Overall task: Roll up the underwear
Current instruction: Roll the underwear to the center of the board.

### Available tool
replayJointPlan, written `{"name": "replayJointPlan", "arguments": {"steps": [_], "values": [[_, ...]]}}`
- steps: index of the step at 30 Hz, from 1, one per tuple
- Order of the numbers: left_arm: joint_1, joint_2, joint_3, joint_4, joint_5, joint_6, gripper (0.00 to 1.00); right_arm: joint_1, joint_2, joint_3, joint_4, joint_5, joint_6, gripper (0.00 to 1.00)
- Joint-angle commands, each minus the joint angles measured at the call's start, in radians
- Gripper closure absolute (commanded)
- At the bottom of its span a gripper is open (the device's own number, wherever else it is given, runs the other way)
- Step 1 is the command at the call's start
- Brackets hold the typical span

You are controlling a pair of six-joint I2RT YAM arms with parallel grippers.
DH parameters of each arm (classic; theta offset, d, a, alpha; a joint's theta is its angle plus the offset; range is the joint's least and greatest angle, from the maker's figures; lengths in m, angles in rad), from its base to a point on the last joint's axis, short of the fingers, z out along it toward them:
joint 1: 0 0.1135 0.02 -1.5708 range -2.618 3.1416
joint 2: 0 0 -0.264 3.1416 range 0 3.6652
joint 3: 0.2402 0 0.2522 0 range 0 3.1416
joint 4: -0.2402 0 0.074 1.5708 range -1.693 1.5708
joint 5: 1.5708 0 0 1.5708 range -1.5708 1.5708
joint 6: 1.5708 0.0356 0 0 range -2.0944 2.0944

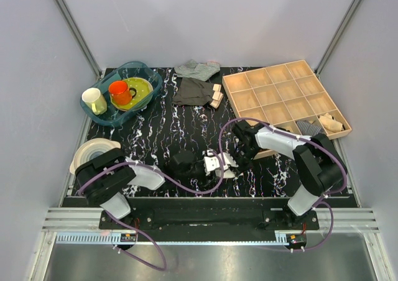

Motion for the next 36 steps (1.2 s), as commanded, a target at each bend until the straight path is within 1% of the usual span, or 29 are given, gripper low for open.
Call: {"name": "replayJointPlan", "arguments": {"steps": [1,2,5,7,10,12,14,15,16,18,21,22,23,25,26,27,28,29,30,34,36], "values": [[0.039,0.036,0.02,0.14,0.148,-0.064,0.41,-0.002,-0.042,-0.025,0.033,-0.003,-0.003,0.98],[0.052,0.048,0.019,0.17,0.191,-0.079,0.37,-0.004,-0.043,-0.034,0.039,-0.001,-0.003,0.98],[0.076,0.106,0.031,0.2,0.242,-0.118,0.37,-0.002,-0.057,-0.05,0.062,0.001,0.004,0.98],[0.078,0.141,0.037,0.211,0.247,-0.133,0.37,-0.002,-0.065,-0.059,0.076,0.002,0.007,0.98],[0.078,0.171,0.068,0.214,0.256,-0.147,0.43,-0.002,-0.068,-0.066,0.084,0.004,0.008,0.98],[0.078,0.191,0.097,0.177,0.264,-0.148,0.53,-0.004,-0.071,-0.074,0.091,0.004,0.01,0.98],[0.079,0.197,0.106,0.165,0.27,-0.153,0.59,-0.002,-0.075,-0.082,0.095,0.004,0.008,0.98],[0.082,0.201,0.108,0.158,0.273,-0.155,0.67,-0.002,-0.077,-0.085,0.099,0.004,0.01,0.98],[0.086,0.205,0.112,0.145,0.277,-0.155,0.72,-0.002,-0.078,-0.086,0.099,0.004,0.01,0.98],[0.095,0.215,0.146,0.059,0.302,-0.155,0.89,-0.002,-0.08,-0.088,0.105,0.004,0.014,0.98],[0.105,0.234,0.181,-0.041,0.32,-0.167,0.99,-0.002,-0.081,-0.088,0.117,0.004,0.025,0.96],[0.107,0.238,0.19,-0.067,0.323,-0.175,1.0,-0.002,-0.086,-0.089,0.125,0.004,0.033,0.94],[0.112,0.246,0.218,-0.134,0.333,-0.181,1.0,-0.002,-0.091,-0.089,0.133,0.002,0.046,0.93],[0.124,0.276,0.249,-0.211,0.34,-0.207,1.0,-0.001,-0.108,-0.094,0.154,-0.006,0.066,0.87],[0.127,0.295,0.279,-0.28,0.362,-0.217,1.0,-0.002,-0.117,-0.1,0.168,-0.009,0.089,0.84],[0.139,0.307,0.292,-0.309,0.371,-0.233,1.0,-0.002,-0.137,-0.103,0.179,-0.01,0.096,0.78],[0.144,0.318,0.299,-0.329,0.38,-0.231,1.0,-0.002,-0.146,-0.108,0.188,-0.009,0.103,0.75],[0.148,0.338,0.299,-0.342,0.394,-0.272,1.0,-0.002,-0.158,-0.115,0.193,-0.006,0.115,0.71],[0.164,0.346,0.299,-0.348,0.403,-0.282,1.0,-0.004,-0.178,-0.12,0.196,0.002,0.119,0.67],[0.196,0.382,0.302,-0.372,0.441,-0.336,1.0,-0.016,-0.235,-0.145,0.203,0.013,0.132,0.59],[0.216,0.389,0.31,-0.378,0.449,-0.366,1.0,-0.027,-0.265,-0.152,0.208,0.019,0.149,0.59]]}}
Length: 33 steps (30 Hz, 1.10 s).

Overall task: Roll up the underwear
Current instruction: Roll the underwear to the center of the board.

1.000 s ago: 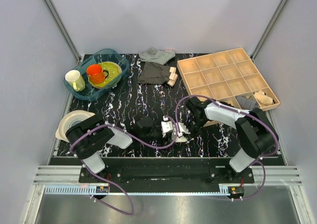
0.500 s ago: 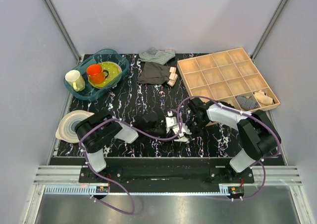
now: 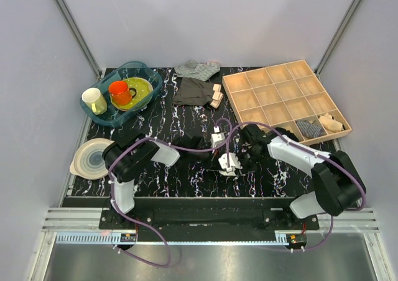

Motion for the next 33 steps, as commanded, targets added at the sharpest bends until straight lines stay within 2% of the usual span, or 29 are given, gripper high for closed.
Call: {"name": "replayJointPlan", "arguments": {"steps": [1,5,12,18,24,30,33], "values": [[0.034,0.075,-0.014,-0.201,0.015,-0.068,1.0,-0.015,-0.085,-0.01,0.06,-0.007,0.04,0.58],[0.052,0.092,0.038,-0.276,0.032,-0.094,1.0,-0.047,-0.139,-0.021,0.054,0.003,0.064,0.57],[0.083,0.124,0.095,-0.359,0.058,-0.152,1.0,-0.061,-0.221,-0.045,0.014,-0.064,0.037,0.49],[0.097,0.18,0.137,-0.376,0.094,-0.192,1.0,-0.031,-0.187,-0.062,0.037,-0.081,0.021,0.42],[0.104,0.227,0.186,-0.394,0.13,-0.214,1.0,0.055,-0.136,-0.091,0.127,-0.006,0.031,0.39],[0.109,0.261,0.209,-0.401,0.154,-0.229,1.0,0.092,-0.066,-0.096,0.213,0.074,0.055,0.39],[0.11,0.255,0.203,-0.384,0.15,-0.237,0.99,0.098,-0.046,-0.107,0.241,0.105,0.061,0.42]]}}
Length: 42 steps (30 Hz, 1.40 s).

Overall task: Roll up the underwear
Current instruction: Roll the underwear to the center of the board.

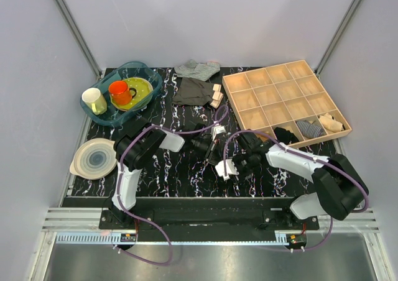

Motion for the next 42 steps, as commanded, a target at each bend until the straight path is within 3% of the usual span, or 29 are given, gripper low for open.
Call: {"name": "replayJointPlan", "arguments": {"steps": [1,5,6,8,11,19,26,28,35,42], "values": [[0.0,0.06,-0.044,-0.104,-0.125,0.02,0.97,0.018,0.026,-0.017,0.084,0.073,0.022,0.44],[0.006,-0.004,-0.088,-0.018,-0.152,-0.021,0.86,0.016,0.055,-0.011,0.09,0.102,0.042,0.62],[0.009,-0.047,-0.118,0.037,-0.164,-0.035,0.77,0.016,0.059,-0.003,0.084,0.105,0.048,0.65],[0.018,-0.095,-0.146,0.075,-0.189,-0.051,0.69,0.016,0.072,0.004,0.058,0.102,0.056,0.73],[0.035,-0.196,-0.223,0.167,-0.226,-0.046,0.64,0.018,0.079,0.023,0.015,0.075,0.073,0.8],[0.049,-0.443,-0.473,0.442,-0.318,0.084,0.6,0.002,0.099,0.084,-0.107,-0.022,0.097,0.85],[-0.029,-0.586,-0.758,0.86,-0.413,0.233,0.58,-0.044,0.17,0.156,-0.186,-0.093,0.12,0.85],[-0.089,-0.627,-0.778,0.849,-0.451,0.322,0.57,-0.065,0.19,0.167,-0.201,-0.108,0.122,0.85],[-0.338,-0.698,-0.63,0.394,-0.718,0.602,0.56,-0.099,0.233,0.214,-0.253,-0.134,0.111,0.85],[-0.463,-0.632,-0.519,0.237,-0.905,0.756,0.56,-0.106,0.265,0.236,-0.262,-0.156,0.12,0.85]]}}
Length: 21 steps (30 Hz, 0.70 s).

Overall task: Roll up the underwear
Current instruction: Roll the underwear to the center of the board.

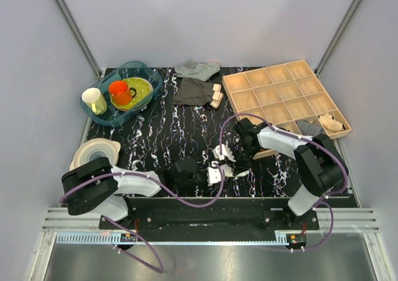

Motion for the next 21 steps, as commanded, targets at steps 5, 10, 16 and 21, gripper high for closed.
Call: {"name": "replayJointPlan", "arguments": {"steps": [5,10,16,21], "values": [[-0.082,0.116,0.123,-0.129,-0.253,0.195,0.55,-0.013,0.033,0.022,-0.047,-0.028,0.019,0.84],[-0.102,0.177,0.188,-0.13,-0.307,0.216,0.55,-0.021,0.028,0.02,-0.047,-0.036,0.022,0.84],[-0.103,0.214,0.229,-0.127,-0.335,0.21,0.53,-0.029,0.031,0.019,-0.05,-0.036,0.022,0.84],[-0.103,0.232,0.238,-0.123,-0.332,0.213,0.5,-0.03,0.031,0.015,-0.05,-0.037,0.025,0.84]]}}
